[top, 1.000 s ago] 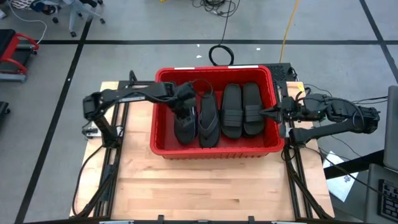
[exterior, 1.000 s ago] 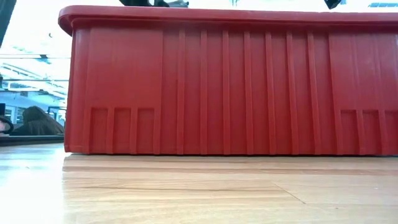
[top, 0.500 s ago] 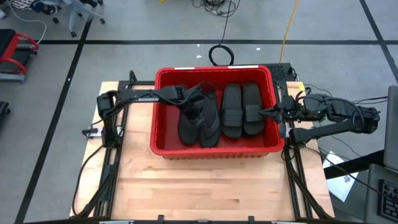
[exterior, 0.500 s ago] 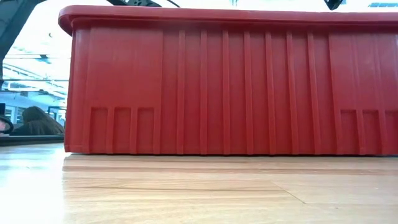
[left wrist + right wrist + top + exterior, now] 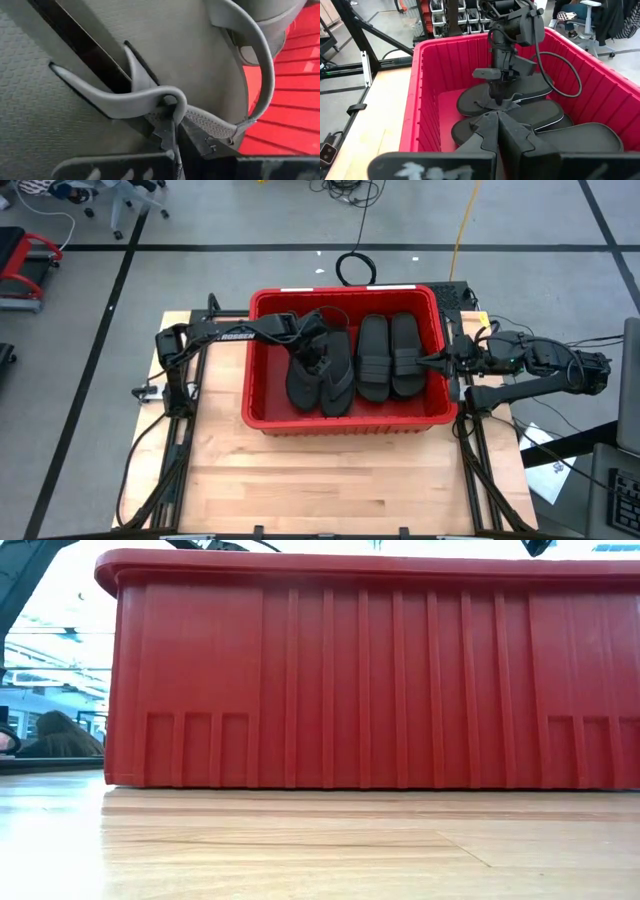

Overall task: Pick and place slides into bin
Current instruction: Put the black slipper into the red container

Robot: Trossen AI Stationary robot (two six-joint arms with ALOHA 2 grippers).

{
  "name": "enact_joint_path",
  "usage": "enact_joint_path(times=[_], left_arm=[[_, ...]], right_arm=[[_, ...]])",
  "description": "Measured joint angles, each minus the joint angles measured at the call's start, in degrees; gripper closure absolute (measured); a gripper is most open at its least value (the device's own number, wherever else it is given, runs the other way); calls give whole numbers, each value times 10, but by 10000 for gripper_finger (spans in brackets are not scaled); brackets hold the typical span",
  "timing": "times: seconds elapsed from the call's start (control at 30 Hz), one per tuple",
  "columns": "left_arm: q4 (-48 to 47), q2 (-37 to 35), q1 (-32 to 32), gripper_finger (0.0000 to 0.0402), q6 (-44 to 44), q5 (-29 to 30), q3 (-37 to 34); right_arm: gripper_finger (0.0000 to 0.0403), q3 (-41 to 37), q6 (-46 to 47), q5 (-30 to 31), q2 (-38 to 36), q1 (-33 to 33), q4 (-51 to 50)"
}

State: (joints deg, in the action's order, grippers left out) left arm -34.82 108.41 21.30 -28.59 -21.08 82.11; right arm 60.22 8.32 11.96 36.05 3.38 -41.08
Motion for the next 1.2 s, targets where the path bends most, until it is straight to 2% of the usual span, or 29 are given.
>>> enact_joint_path(times=[0.13, 0.27, 0.67, 0.83, 1.03, 1.2], left_arm=[[-1, -1, 0, 397, 21, -24, 0], [4, -1, -1, 369, 32, -39, 0], [19, -1, -8, 199, 11, -45, 0], [19, -2, -6, 148, -1, -50, 1], [15, -22, -4, 124, 61, -74, 1], [17, -30, -3, 123, 60, -68, 1]], right_arm=[[403, 0, -2, 0, 0, 0, 0], [403, 0, -7, 0, 0, 0, 0], [403, 0, -15, 0, 0, 0, 0], [403, 0, -15, 0, 0, 0, 0], [403, 0, -17, 0, 0, 0, -7], [403, 0, -16, 0, 0, 0, -10]])
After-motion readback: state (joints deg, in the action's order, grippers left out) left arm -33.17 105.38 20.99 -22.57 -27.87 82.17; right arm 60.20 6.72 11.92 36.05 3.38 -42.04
